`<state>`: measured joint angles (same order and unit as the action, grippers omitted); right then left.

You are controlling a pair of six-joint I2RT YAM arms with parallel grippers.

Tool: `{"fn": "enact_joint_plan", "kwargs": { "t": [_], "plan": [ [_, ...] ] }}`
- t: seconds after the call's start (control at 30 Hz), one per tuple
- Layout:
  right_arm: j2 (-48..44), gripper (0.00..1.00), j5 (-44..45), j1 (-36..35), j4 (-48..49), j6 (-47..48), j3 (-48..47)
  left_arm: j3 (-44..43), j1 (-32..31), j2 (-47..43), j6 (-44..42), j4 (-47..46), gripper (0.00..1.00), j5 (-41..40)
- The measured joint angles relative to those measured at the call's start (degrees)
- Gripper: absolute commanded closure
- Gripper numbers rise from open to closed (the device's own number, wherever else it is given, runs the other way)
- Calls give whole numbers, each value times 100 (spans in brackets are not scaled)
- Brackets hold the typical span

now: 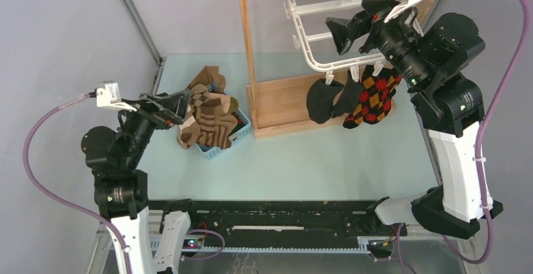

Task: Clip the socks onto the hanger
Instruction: Pick up the sock from the bin.

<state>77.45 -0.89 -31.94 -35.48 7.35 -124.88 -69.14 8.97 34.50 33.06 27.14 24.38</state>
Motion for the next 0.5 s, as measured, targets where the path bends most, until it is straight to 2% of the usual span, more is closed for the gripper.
{"fn": "enact_joint_plan", "kwargs": {
  "t": [0.13,0.27,0.33,0.5],
  "plan": [
    [-63,0,-225,363,-11,-179,59,529,0,-33,155,-629,0,20],
    [-345,0,-890,564,-35,-79,501,1401,0,-192,485,-1515,0,15],
    [-511,0,-1460,625,-129,170,763,1696,2,-151,640,-1823,0,90],
    [-780,0,-3012,693,-400,804,1298,1733,-4,234,619,-1978,2,271]
  ]
}}
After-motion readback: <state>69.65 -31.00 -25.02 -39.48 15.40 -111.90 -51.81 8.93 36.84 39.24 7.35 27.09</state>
